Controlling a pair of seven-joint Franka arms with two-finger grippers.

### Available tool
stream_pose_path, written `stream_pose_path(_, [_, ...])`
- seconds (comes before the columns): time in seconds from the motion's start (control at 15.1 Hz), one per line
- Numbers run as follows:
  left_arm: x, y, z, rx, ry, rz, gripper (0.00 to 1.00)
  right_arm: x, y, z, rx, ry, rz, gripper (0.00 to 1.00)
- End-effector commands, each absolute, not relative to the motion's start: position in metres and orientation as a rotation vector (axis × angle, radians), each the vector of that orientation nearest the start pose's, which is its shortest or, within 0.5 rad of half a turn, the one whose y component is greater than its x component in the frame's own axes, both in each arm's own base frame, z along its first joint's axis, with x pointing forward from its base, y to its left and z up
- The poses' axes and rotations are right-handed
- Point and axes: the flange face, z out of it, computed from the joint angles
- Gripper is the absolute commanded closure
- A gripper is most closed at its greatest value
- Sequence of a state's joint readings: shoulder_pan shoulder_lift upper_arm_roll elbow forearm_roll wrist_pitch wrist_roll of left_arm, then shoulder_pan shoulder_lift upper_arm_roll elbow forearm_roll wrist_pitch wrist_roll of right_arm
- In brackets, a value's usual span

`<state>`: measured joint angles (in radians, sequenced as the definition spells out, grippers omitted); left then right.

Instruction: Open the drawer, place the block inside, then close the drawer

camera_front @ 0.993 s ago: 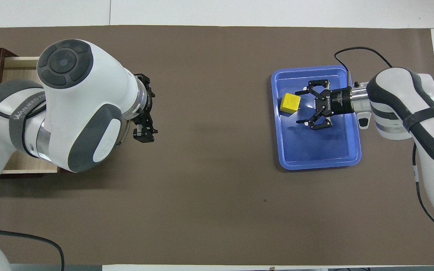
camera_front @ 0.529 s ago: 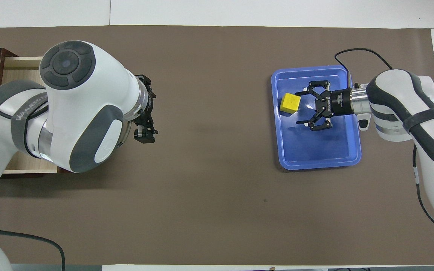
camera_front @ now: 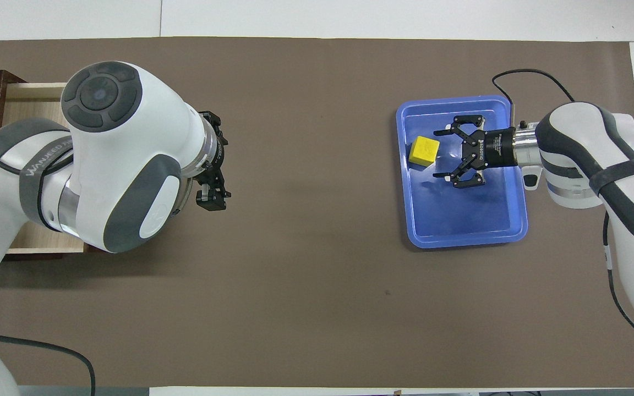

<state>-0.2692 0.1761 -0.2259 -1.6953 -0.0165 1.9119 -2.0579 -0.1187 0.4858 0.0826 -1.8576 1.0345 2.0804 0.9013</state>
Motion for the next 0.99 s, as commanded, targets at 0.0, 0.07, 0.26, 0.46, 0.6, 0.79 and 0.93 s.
stream_pose_path(0.0, [0.5422, -0.2874, 0.4918, 2.176, 2.175, -0.018, 0.0, 0.6226, 0.0293, 0.2599, -1.651, 1.685, 0.701, 0.0])
stream_pose_path(0.07, [0.542, -0.2873, 0.4911, 2.176, 2.178, -0.019, 0.0, 0.6226, 0.0294, 0.26, -1.649, 1.686, 0.701, 0.0])
stream_pose_path(0.26, [0.5425, -0.2875, 0.4915, 2.176, 2.171, -0.017, 0.0, 0.6232, 0.0301, 0.2606, -1.651, 1.684, 0.699, 0.03])
stream_pose_path(0.46, [0.5424, -0.2875, 0.4909, 2.186, 2.161, -0.016, 0.0, 0.6228, 0.0256, 0.2599, -1.657, 1.675, 0.69, 0.05])
stream_pose_path(0.6, [0.5419, -0.2873, 0.4905, 2.186, 2.161, -0.016, 0.0, 0.6227, 0.0239, 0.2599, -1.657, 1.672, 0.688, 0.05])
stream_pose_path(0.79, [0.5402, -0.2867, 0.4895, 2.19, 2.162, -0.016, 0.0, 0.6228, 0.022, 0.2599, -1.655, 1.672, 0.686, 0.05])
stream_pose_path(0.93, [0.5399, -0.2866, 0.4882, 2.193, 2.161, -0.016, 0.0, 0.6229, 0.0227, 0.2599, -1.657, 1.672, 0.684, 0.19])
